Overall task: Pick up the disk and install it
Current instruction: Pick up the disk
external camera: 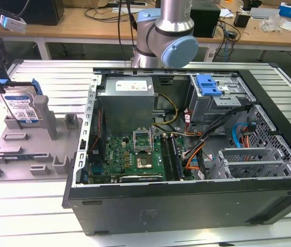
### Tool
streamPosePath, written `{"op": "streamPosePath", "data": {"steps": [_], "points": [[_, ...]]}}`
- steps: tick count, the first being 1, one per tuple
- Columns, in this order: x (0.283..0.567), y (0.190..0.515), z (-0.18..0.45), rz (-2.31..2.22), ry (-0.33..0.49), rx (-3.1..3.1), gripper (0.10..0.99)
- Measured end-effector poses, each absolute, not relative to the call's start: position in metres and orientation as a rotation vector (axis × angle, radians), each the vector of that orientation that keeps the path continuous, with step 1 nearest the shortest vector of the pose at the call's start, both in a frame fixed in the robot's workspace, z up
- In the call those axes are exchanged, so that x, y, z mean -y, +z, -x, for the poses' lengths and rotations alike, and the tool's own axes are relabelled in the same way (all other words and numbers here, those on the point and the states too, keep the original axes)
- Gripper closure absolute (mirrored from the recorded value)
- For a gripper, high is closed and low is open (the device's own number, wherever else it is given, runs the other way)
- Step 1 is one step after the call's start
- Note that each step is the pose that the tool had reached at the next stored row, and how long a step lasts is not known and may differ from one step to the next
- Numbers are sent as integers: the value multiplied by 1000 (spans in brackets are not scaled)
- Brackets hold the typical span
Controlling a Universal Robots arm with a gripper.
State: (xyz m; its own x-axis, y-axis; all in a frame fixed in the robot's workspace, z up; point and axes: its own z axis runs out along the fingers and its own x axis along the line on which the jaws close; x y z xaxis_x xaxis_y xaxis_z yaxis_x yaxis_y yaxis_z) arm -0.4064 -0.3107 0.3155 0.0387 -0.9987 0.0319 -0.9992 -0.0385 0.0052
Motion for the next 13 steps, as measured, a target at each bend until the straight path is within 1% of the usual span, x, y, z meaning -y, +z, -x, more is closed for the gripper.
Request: {"op": "streamPosePath", "data": {"steps": [13], "points": [[311,313,406,-2198,29,2207,604]]}}
